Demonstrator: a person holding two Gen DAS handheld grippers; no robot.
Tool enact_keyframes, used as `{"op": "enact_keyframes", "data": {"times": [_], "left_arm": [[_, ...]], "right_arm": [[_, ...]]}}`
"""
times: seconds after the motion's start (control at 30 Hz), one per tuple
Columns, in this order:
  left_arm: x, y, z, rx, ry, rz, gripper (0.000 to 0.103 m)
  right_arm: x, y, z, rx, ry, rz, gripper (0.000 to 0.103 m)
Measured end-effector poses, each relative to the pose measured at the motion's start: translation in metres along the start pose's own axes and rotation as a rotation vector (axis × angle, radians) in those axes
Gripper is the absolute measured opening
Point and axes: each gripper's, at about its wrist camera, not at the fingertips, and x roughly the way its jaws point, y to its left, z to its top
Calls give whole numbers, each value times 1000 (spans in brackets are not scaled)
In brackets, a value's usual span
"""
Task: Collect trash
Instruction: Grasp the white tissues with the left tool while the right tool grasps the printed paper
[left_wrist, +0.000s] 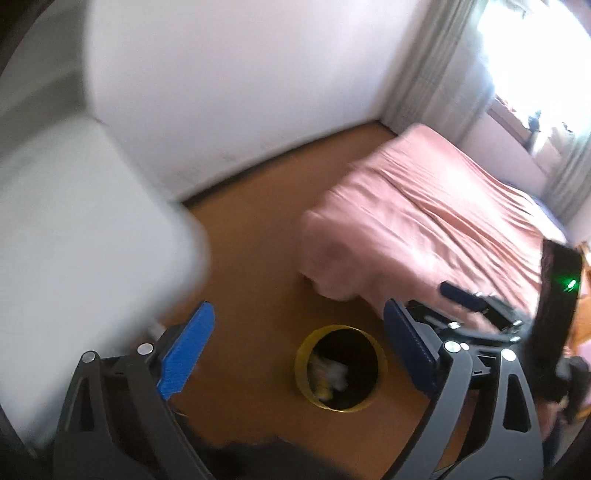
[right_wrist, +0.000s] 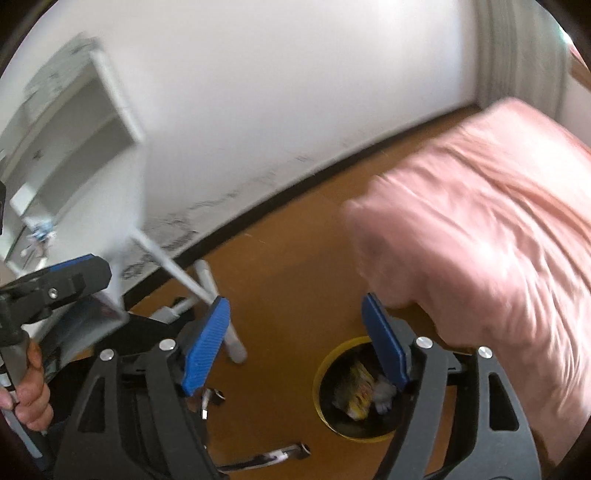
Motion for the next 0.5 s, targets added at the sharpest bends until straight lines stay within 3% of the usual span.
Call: {"op": "enact_keyframes", "data": {"times": [0.17,0.37,0.5], "left_arm": [[-78,94,-13,-31,-89,160,92],[-165,217,-52,-91,-120,371,92],[-223,317,-90,-203,-120,538,92]], "right_arm": [[7,107,29,-156,-15,101,73],[33,251,46,-339,10,249,73],[57,347,45,-430,53,356,73]]}}
